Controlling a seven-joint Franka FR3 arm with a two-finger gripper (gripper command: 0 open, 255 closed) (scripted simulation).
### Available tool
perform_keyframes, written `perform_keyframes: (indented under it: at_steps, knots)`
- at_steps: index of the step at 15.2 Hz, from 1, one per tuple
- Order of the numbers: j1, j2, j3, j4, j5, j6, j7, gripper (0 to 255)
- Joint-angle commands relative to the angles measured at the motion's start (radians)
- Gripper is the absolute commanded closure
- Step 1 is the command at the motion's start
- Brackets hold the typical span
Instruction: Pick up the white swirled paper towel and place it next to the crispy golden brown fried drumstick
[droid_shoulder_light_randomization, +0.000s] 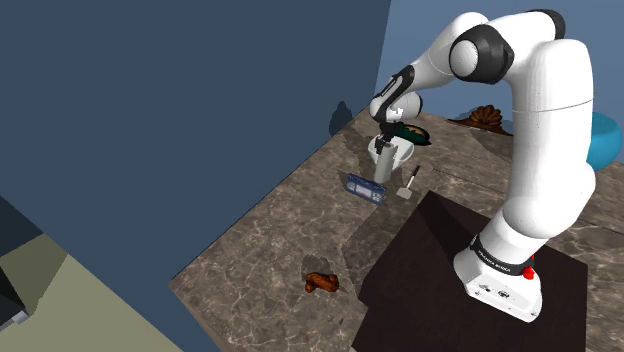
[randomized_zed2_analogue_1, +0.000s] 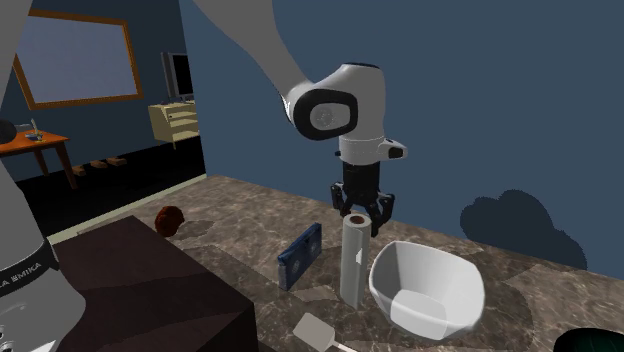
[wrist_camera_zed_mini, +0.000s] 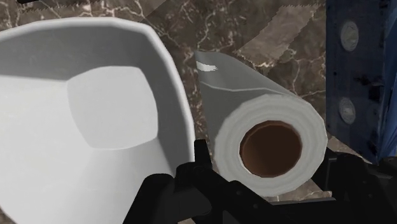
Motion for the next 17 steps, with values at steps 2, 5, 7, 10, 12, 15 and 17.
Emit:
perform_keyframes:
  at_steps: [2, 5, 7, 10, 12, 15, 17]
  knots:
    - [-0.001, 0.001, -0.001, -0.001, -0.001, 0.001, 0.0, 255]
    - [0.003, -0.01, -0.006, -0.001, -0.006, -0.009, 0.004, 255]
    - [0.01, -0.031, -0.016, -0.003, -0.018, -0.028, 0.011, 255]
    - [0.021, -0.063, -0.029, -0.004, -0.036, -0.058, 0.023, 255]
    - [0.027, -0.084, -0.038, -0.003, -0.049, -0.078, 0.031, 255]
    - [0.036, -0.115, -0.05, -0.001, -0.067, -0.109, 0.043, 255]
    - [0.042, -0.135, -0.057, 0.001, -0.08, -0.13, 0.051, 255]
